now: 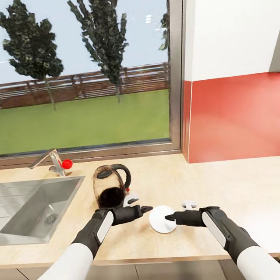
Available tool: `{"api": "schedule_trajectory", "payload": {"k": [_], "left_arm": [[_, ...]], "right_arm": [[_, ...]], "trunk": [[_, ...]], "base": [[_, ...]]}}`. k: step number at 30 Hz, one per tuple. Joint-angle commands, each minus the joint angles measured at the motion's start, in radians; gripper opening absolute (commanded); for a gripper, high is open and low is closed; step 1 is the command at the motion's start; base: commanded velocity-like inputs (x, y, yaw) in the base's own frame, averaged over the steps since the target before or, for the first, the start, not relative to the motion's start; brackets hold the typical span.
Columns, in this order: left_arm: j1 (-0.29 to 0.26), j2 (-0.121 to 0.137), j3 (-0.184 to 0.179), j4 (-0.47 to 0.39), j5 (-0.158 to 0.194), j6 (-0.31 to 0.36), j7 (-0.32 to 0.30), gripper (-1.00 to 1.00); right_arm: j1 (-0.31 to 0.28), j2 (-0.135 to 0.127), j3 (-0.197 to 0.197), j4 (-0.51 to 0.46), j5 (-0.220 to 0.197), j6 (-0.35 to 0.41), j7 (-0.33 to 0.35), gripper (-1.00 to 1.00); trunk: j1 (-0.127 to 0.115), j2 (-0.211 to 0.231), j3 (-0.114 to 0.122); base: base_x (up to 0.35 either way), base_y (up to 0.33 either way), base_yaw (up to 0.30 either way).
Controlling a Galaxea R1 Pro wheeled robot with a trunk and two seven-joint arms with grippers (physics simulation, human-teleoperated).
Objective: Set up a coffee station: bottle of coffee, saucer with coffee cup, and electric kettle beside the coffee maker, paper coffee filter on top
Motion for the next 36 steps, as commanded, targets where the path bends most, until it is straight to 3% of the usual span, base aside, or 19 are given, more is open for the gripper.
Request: {"api": "schedule_trajectory", "payload": {"k": [1, 9, 15, 21, 27, 36], "left_arm": [[-0.001, 0.0, -0.001, 0.001, 0.005, -0.002, 0.001, 1.0], [-0.001, -0.003, -0.003, 0.003, 0.006, -0.008, -0.001, 1.0], [-0.001, -0.004, -0.001, 0.0, 0.008, -0.005, -0.002, 1.0], [-0.001, -0.005, 0.0, 0.001, 0.011, -0.003, -0.006, 1.0], [-0.001, -0.004, 0.001, 0.001, 0.023, -0.004, -0.063, 1.0], [-0.001, -0.003, 0.001, 0.003, 0.024, -0.004, -0.073, 1.0]], "right_arm": [[0.0, 0.0, 0.003, 0.053, 0.002, 0.004, 0.0, 1.0], [0.0, 0.002, 0.009, 0.055, -0.001, 0.004, 0.0, 1.0], [0.0, 0.005, 0.057, 0.045, -0.007, 0.004, 0.0, 1.0], [0.0, 0.012, 0.06, 0.045, -0.007, 0.006, 0.0, 1.0], [0.0, 0.018, 0.06, 0.045, -0.007, 0.006, -0.001, 1.0], [0.0, 0.019, 0.061, 0.044, -0.008, 0.006, 0.0, 1.0]], "trunk": [[0.001, -0.002, -0.002], [0.001, -0.002, -0.002], [0.001, -0.002, -0.002], [0.001, -0.002, -0.002], [0.001, -0.002, -0.002], [0.001, -0.002, -0.002]], "base": [[0.002, 0.0, 0.0], [0.0, 0.0, 0.0], [0.0, 0.0, 0.0], [0.0, 0.0, 0.0], [0.0, 0.0, 0.0], [0.0, 0.0, 0.0]]}}
